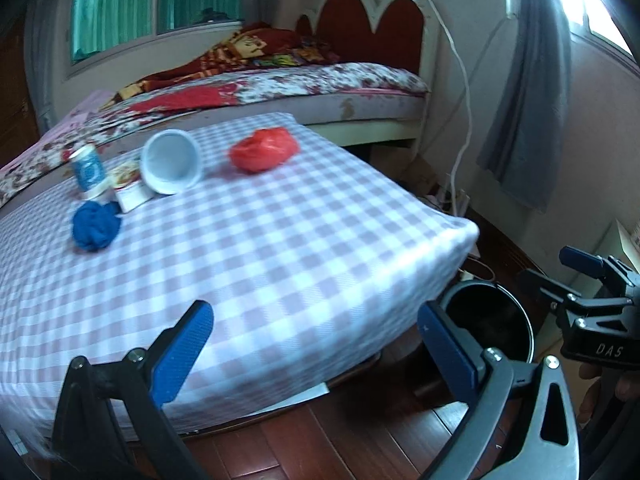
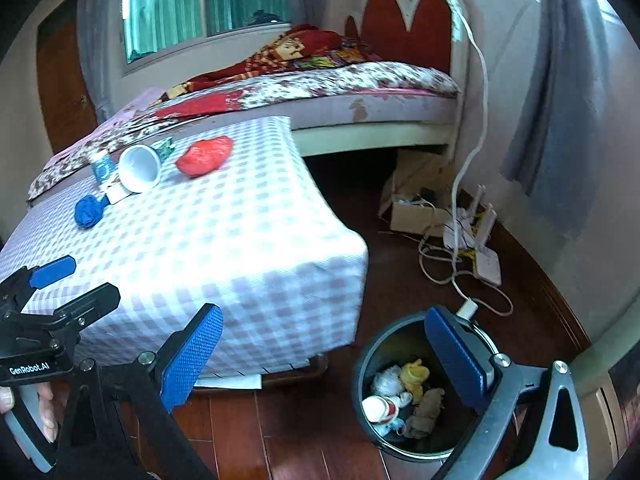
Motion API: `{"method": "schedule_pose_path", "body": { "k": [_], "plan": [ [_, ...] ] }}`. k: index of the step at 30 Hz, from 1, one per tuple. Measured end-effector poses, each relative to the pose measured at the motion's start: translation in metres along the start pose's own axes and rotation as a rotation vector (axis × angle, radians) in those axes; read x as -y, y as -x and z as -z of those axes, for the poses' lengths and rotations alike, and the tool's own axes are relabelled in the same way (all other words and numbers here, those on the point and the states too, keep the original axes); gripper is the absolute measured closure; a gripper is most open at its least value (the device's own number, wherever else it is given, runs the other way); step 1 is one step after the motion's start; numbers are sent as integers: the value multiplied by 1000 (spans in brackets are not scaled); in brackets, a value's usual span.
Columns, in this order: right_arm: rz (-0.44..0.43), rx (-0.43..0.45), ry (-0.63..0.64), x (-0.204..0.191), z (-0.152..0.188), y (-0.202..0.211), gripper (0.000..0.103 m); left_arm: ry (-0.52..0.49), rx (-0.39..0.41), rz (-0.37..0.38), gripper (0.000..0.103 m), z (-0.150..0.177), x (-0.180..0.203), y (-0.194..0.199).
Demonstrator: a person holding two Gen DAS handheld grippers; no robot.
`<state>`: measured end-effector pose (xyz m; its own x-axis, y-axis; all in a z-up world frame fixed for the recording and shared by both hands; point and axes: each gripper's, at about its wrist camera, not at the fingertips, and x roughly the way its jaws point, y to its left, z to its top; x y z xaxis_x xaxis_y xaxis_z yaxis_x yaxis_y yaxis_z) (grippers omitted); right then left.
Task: Collect trash
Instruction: 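Move both open tools back over the table items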
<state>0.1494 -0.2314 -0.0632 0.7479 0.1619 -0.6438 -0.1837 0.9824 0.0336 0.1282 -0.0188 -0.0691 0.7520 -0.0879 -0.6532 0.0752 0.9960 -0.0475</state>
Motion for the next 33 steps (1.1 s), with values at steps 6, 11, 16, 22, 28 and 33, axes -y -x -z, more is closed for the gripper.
{"method": "schedule_pose_path", "body": {
  "k": [6, 11, 16, 22, 28, 33],
  "plan": [
    [-52, 25, 17, -30, -13, -10, 1, 45, 11, -53, 1, 1, -34, 5],
    [-94, 42, 32, -55, -23, -19, 1, 89, 23, -105, 1, -1, -68, 7],
    [-127, 26, 71, -82, -29, -34, 1, 138, 33, -188, 1, -3, -106, 6],
    [-180, 29, 120, -115, -60, -50, 1, 214, 28, -268, 1, -15, -165, -4],
    [-190, -49, 172, -146, -101, -94, 1, 294, 25, -268, 15, -36, -210, -25],
    [-161, -68, 189, -162, -131, -135, 1, 289, -36, -269, 17, -48, -223, -63]
  ]
}}
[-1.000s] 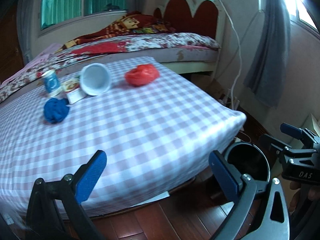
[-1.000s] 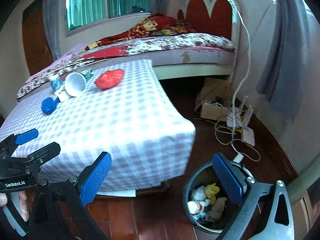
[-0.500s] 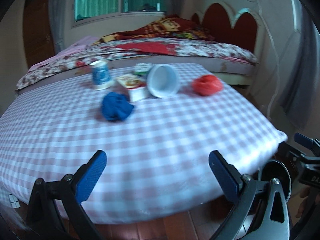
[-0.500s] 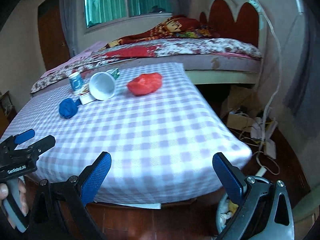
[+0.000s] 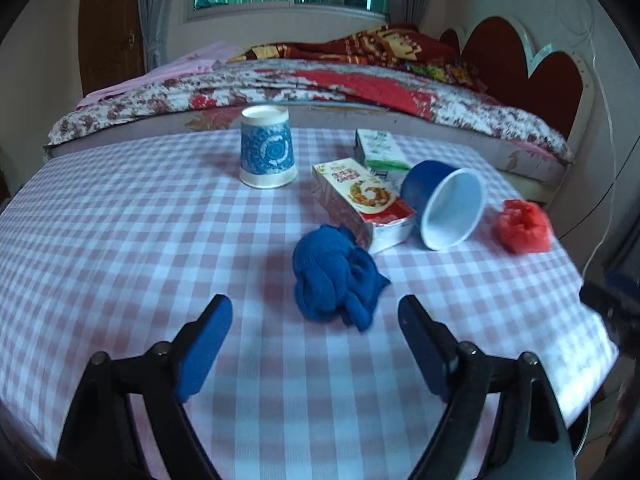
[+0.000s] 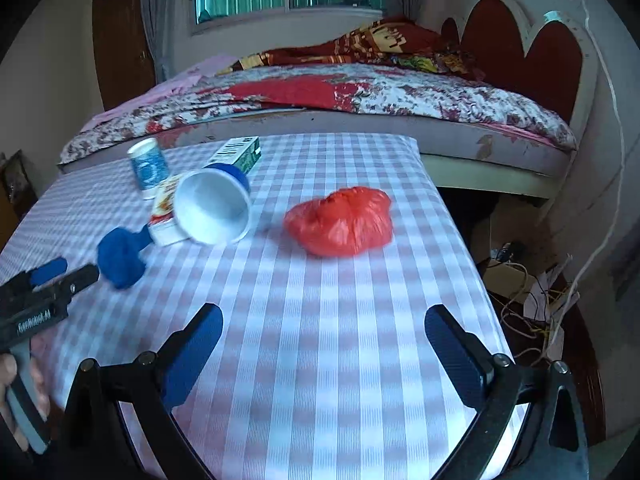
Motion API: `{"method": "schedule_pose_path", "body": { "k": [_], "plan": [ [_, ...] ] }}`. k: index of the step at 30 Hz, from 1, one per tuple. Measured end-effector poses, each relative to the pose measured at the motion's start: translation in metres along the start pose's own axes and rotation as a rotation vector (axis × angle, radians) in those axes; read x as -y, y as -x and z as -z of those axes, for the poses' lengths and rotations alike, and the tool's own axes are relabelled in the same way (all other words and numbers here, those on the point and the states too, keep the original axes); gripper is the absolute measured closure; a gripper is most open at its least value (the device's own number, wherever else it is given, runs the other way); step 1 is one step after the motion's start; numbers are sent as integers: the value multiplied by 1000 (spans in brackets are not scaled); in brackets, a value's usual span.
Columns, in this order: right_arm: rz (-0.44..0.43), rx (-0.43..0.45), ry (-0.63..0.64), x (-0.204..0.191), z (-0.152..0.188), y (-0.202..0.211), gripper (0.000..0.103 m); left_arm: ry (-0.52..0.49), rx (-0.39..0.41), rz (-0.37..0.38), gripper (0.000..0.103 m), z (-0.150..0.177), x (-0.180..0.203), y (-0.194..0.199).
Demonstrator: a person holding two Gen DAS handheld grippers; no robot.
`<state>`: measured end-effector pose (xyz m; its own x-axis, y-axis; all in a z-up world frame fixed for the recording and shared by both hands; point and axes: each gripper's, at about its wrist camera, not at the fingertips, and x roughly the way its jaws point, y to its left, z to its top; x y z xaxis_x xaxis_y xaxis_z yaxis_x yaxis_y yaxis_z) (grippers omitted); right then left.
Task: Collect trash
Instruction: 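Grasp the blue cloth with left tool while right tool grasps red plastic bag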
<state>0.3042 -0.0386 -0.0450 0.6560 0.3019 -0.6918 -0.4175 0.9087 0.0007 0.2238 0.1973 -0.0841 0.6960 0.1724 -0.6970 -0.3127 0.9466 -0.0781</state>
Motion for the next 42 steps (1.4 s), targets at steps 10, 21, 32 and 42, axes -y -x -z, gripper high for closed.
{"method": "schedule_pose_path", "body": {
  "k": [10, 21, 32, 42],
  "plan": [
    [-11, -97, -131, 21, -44, -79, 24, -21, -68, 32, 32, -6, -5, -38],
    [-80, -108, -160, 22, -37, -86, 86, -47, -73, 121, 69, -5, 1, -33],
    [-107, 13, -42, 13, 4, -3, 86, -36, 27, 131, 69, 14, 4, 14],
    [-140, 81, -39, 19, 49, 63, 86, -100, 86, 179, 70, 37, 36, 62]
  ]
}}
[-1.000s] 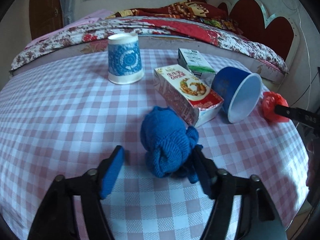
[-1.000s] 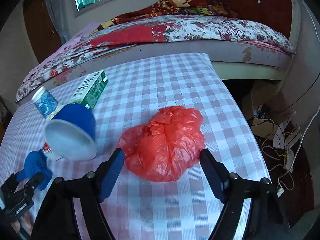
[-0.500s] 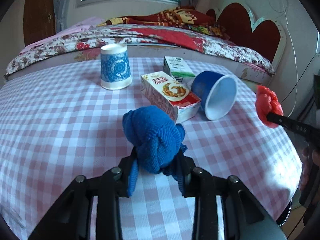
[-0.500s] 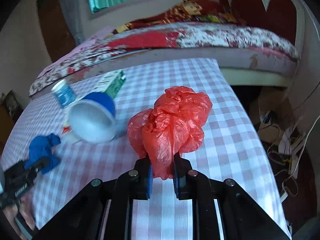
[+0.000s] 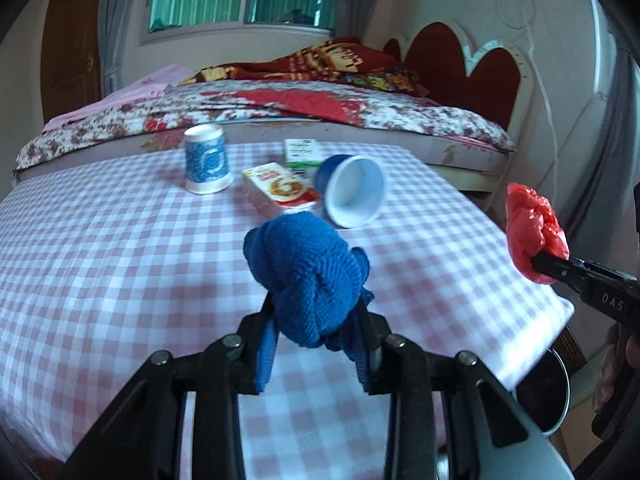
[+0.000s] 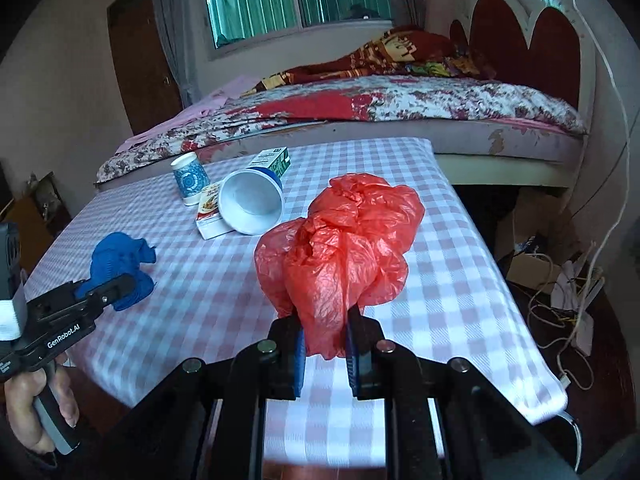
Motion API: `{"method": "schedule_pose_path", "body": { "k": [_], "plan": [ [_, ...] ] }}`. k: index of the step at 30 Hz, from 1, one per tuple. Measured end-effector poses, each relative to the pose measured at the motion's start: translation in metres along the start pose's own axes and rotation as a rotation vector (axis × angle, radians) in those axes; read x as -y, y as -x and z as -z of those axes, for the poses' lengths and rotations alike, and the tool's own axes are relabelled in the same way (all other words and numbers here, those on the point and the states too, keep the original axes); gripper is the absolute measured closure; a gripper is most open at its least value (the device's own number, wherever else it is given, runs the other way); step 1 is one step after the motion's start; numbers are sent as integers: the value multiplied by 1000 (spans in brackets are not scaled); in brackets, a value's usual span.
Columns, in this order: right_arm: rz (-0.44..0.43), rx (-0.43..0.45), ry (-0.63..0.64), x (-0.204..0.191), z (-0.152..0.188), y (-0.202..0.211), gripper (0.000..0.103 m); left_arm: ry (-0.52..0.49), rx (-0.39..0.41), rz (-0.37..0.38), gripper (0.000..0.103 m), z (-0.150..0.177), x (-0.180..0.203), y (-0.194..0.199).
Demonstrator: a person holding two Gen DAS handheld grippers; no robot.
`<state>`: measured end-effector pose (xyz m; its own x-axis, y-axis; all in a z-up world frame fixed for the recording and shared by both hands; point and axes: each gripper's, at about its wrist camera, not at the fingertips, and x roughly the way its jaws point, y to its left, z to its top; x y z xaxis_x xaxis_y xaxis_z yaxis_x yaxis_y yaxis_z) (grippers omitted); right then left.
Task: Collect trash
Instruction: 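Grasp the blue cloth with left tool while right tool grasps red plastic bag, then carry the blue cloth and red bag over the black bin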
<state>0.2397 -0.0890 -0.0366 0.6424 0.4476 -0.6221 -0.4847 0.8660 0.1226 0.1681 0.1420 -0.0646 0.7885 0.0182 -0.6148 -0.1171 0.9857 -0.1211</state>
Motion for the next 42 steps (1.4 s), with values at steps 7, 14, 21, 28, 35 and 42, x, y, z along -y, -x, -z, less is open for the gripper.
{"method": "schedule_pose_path", "body": {
  "k": [7, 14, 21, 28, 35, 42],
  "plan": [
    [26, 48, -9, 15, 29, 39, 86, -62, 10, 35, 70, 15, 37, 15],
    [58, 61, -89, 37, 52, 59, 86, -125, 22, 61, 70, 24, 71, 25],
    [96, 54, -80, 49, 68, 72, 86, -154, 18, 96, 70, 30, 97, 26],
    [136, 54, -101, 69, 78, 83, 86, -191, 10, 138, 70, 36, 127, 23],
    [175, 51, -128, 86, 88, 93, 86, -236, 1, 181, 70, 41, 158, 22],
    [213, 38, -155, 106, 106, 107, 86, -270, -4, 231, 70, 47, 184, 22]
  ]
}}
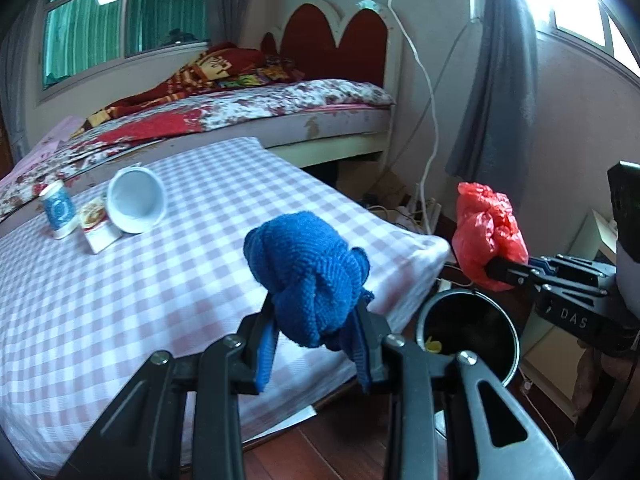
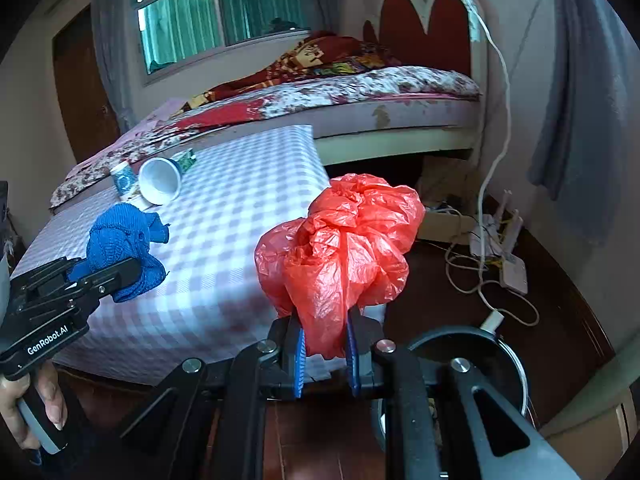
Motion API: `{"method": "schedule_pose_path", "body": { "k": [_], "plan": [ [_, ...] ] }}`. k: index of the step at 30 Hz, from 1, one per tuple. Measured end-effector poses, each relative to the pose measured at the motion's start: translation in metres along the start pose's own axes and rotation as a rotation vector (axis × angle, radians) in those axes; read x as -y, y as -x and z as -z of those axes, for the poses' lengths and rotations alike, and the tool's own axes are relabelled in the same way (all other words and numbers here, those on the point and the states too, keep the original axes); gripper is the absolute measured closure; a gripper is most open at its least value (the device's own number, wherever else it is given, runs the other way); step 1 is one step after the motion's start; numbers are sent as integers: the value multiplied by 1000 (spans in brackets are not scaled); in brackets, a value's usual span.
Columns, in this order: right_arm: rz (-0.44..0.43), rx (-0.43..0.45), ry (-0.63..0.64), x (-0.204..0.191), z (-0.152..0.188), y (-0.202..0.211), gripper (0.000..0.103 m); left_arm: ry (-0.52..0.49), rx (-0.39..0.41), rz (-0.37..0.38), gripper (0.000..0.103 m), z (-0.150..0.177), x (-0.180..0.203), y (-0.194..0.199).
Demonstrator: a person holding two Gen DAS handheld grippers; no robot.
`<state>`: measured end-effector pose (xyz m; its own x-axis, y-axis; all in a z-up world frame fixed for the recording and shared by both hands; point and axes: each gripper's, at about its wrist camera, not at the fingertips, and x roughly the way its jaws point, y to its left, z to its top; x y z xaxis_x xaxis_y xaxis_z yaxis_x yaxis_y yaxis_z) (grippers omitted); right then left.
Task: Collect trash
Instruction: 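Carry the blue cloth and red bag over the black bin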
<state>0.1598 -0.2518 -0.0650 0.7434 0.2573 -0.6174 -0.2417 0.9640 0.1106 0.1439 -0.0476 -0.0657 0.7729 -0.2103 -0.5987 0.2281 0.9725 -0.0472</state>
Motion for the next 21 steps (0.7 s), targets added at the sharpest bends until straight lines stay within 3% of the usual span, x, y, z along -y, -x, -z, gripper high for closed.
{"method": "schedule_pose_path", "body": {
  "k": [21],
  "plan": [
    [159, -39, -76, 82, 49, 37, 86, -132, -56, 199, 70, 11, 104, -33]
  ]
}}
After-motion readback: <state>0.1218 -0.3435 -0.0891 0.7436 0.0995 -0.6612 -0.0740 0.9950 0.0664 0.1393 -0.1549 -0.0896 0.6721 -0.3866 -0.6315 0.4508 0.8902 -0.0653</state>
